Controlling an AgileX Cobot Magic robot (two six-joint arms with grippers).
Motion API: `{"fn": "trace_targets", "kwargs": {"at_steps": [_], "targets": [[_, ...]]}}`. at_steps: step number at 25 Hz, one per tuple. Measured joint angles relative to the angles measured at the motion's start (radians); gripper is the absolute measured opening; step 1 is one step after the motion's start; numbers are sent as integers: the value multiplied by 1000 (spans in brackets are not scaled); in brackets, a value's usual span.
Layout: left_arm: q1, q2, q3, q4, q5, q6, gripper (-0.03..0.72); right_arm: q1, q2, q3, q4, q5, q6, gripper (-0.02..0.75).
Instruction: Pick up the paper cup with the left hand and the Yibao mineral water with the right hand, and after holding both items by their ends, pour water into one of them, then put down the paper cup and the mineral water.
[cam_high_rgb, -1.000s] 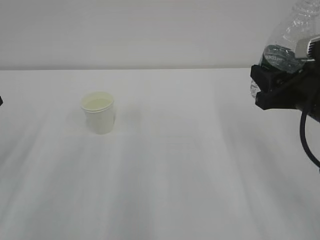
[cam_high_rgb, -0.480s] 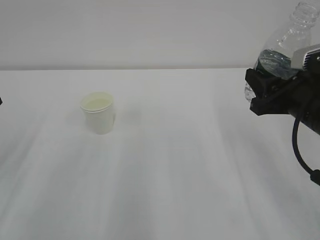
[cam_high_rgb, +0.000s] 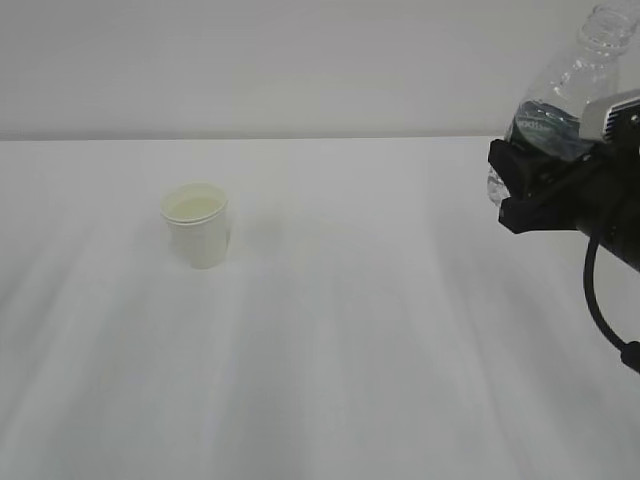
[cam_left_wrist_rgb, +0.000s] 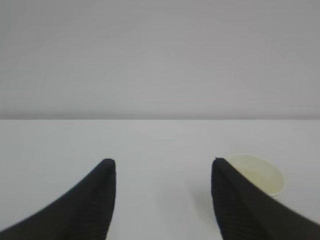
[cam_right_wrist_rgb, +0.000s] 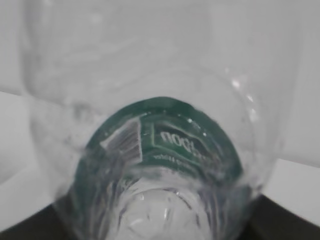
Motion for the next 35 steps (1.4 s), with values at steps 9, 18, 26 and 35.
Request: {"fn": "trace_targets", "kwargs": {"at_steps": [9,18,26,35], "targets": [[0,0,0,-43,0,5,390,0,0,0,-10,17,0,405],[-2,0,0,-1,0,9,342,0,20,0,-15,23,0,405],[-2,0,0,-11,0,9,341,0,144,0,-11,-100,0,405],[-2,0,0,4,0,9,341,0,273,0,28,-190,0,405]]}}
